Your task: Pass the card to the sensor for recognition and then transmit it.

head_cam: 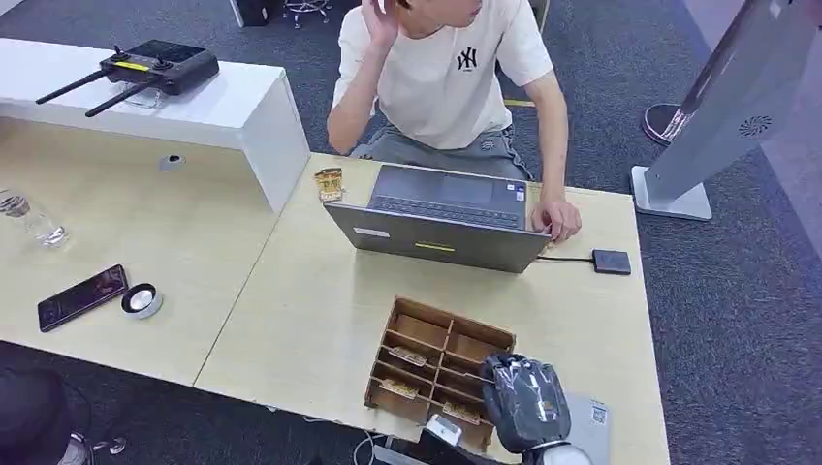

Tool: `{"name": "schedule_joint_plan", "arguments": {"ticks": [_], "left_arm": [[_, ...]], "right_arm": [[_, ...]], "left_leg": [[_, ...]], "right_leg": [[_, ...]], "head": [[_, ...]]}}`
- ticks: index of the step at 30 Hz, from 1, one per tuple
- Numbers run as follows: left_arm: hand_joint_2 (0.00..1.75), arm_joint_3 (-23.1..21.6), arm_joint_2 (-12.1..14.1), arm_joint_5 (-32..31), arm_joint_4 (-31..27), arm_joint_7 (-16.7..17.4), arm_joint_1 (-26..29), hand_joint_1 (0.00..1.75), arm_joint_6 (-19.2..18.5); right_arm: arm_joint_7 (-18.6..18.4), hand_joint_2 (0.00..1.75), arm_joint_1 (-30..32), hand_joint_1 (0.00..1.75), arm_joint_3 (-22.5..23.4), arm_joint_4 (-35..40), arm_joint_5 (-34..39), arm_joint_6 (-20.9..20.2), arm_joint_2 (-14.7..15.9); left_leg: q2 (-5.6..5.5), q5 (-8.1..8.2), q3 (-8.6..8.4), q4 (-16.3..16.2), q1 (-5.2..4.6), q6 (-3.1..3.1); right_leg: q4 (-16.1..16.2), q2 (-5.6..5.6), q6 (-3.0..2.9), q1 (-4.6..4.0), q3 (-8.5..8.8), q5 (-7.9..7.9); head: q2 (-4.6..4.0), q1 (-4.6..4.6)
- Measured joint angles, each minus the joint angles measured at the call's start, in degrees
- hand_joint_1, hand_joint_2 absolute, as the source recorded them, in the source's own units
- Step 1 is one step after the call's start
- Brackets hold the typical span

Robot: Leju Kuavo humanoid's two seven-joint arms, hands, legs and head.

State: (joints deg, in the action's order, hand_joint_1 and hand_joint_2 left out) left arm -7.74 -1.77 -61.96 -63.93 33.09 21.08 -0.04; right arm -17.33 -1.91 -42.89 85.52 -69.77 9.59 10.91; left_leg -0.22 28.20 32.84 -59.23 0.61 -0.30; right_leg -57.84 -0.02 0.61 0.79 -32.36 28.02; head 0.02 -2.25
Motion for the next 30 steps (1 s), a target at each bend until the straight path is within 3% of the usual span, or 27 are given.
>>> {"name": "schedule_joint_plan", "arguments": {"ticks": [16, 30], "left_arm": [[0.0, -0.4, 0.3, 0.7, -0.3, 0.9, 0.6, 0.0, 0.6], [0.0, 1.3, -0.8, -0.5, -1.4, -0.3, 2.5, 0.0, 1.2]], "right_arm": [[0.7, 1.75, 2.7, 1.75, 3.9, 8.4, 1.8, 2.8, -0.1], [3.2, 1.75, 6.0, 1.75, 8.4, 20.7, 13.2, 4.3, 0.0]], "left_leg": [[0.0, 0.0, 0.02, 0.0, 0.0, 0.0], [0.0, 0.01, 0.04, 0.0, 0.0, 0.0]], "right_leg": [[0.0, 0.0, 0.0, 0.0, -0.02, 0.0], [0.0, 0.0, 0.0, 0.0, -0.04, 0.01]], "head": [[0.0, -0.02], [0.0, 0.0]]}}
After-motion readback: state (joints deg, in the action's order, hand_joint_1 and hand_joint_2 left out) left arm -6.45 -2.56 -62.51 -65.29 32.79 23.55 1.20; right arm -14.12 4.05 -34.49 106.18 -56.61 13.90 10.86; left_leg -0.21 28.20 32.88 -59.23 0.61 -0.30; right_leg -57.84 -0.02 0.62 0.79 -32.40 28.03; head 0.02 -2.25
